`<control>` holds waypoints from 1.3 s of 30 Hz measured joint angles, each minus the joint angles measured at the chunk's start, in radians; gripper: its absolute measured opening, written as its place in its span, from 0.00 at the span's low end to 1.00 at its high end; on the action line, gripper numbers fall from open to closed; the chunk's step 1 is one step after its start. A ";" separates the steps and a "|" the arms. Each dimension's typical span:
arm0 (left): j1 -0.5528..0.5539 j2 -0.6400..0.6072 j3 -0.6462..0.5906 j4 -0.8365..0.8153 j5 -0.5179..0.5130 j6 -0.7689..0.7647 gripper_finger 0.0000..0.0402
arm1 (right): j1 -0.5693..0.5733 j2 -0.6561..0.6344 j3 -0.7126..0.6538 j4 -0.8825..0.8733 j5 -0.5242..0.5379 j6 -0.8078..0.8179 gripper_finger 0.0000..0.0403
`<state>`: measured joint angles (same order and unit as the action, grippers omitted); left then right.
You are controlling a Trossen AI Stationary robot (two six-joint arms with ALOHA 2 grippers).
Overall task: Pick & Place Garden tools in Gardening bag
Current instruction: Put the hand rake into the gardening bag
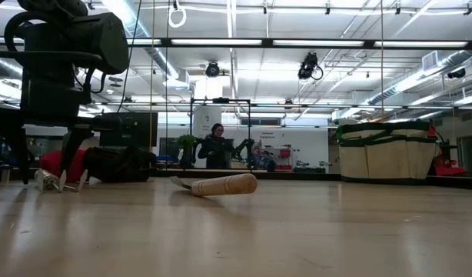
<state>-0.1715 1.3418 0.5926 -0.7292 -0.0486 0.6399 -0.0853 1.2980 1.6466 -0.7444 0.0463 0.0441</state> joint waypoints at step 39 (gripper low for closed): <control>0.000 0.000 0.000 0.000 0.027 -0.001 0.18 | 0.000 0.005 0.000 0.004 -0.001 -0.001 0.59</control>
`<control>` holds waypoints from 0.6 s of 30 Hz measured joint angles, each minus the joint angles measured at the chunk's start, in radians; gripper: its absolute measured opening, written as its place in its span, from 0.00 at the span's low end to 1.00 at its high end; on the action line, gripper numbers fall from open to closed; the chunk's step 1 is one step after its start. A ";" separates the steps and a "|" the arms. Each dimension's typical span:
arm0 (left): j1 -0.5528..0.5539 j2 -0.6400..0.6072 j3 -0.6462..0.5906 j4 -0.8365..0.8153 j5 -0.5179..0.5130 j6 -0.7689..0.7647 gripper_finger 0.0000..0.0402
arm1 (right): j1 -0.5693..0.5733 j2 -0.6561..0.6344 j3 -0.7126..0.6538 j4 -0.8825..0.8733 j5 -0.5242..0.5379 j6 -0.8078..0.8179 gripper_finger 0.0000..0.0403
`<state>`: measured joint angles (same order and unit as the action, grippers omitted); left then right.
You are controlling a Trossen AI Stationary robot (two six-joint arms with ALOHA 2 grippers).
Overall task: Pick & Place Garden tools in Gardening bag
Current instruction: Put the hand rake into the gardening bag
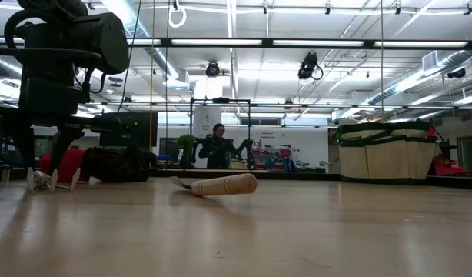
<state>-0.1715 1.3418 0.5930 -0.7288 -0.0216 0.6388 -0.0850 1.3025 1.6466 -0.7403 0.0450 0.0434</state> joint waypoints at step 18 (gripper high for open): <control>0.001 0.000 0.110 -0.037 -0.008 -0.020 0.18 | 0.000 -0.001 0.000 0.000 0.000 -0.010 0.59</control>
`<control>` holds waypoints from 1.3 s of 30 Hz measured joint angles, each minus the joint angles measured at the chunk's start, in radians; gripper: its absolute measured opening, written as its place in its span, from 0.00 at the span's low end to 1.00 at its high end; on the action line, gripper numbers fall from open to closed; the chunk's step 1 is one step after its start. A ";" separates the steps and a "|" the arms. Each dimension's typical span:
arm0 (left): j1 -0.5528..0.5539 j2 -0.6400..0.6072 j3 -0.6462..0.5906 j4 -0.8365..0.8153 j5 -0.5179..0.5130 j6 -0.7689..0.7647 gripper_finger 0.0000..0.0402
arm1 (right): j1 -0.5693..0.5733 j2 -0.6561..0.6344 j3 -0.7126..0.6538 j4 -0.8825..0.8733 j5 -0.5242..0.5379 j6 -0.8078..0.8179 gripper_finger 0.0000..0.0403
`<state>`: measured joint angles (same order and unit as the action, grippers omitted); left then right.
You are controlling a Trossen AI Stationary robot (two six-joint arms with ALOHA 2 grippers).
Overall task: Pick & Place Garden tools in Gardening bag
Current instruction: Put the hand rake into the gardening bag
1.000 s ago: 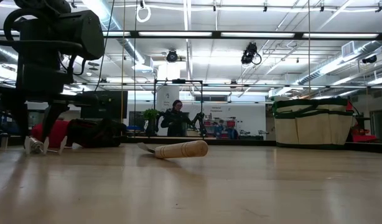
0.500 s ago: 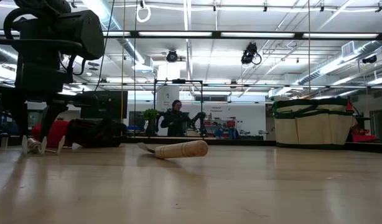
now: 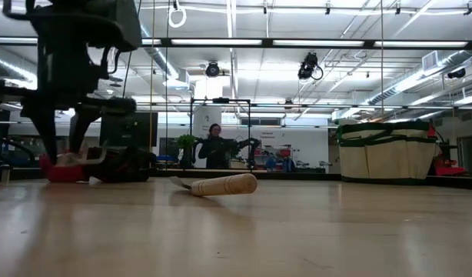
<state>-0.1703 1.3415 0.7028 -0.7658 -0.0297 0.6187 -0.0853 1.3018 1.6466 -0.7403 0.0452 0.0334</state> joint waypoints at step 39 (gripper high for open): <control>0.284 0.000 0.578 0.040 0.003 -0.309 0.18 | 0.000 -0.128 0.000 -0.002 0.116 -0.046 0.59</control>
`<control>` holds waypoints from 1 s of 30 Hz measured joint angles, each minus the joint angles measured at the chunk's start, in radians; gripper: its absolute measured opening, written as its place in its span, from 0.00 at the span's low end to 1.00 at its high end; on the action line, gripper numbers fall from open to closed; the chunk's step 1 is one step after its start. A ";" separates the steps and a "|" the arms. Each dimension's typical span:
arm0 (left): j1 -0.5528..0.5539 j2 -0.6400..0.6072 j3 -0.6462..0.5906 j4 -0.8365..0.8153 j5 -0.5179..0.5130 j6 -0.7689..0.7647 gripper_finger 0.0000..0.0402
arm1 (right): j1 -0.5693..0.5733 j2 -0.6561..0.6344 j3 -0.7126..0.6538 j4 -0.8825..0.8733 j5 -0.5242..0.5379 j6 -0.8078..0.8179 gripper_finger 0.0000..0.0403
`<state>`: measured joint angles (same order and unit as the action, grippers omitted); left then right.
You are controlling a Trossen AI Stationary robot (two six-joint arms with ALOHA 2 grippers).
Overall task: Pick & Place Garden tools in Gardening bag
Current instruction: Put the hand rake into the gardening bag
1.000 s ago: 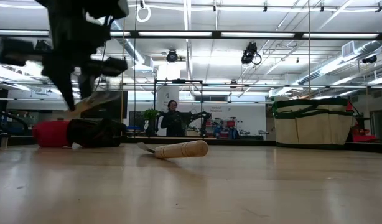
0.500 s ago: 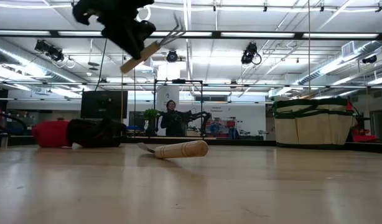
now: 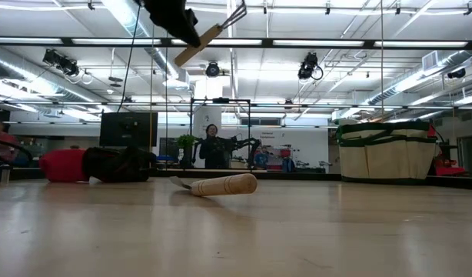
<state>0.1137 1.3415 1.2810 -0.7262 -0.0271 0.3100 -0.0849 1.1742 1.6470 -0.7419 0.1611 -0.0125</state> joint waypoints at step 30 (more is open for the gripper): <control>0.102 0.000 0.062 0.466 0.101 -0.301 0.18 | 0.000 -0.096 0.000 -0.016 0.138 -0.058 0.59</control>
<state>0.2160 1.3415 1.3430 -0.2607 0.0742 0.0093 -0.0853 1.0783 1.6474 -0.7577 0.2989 -0.0709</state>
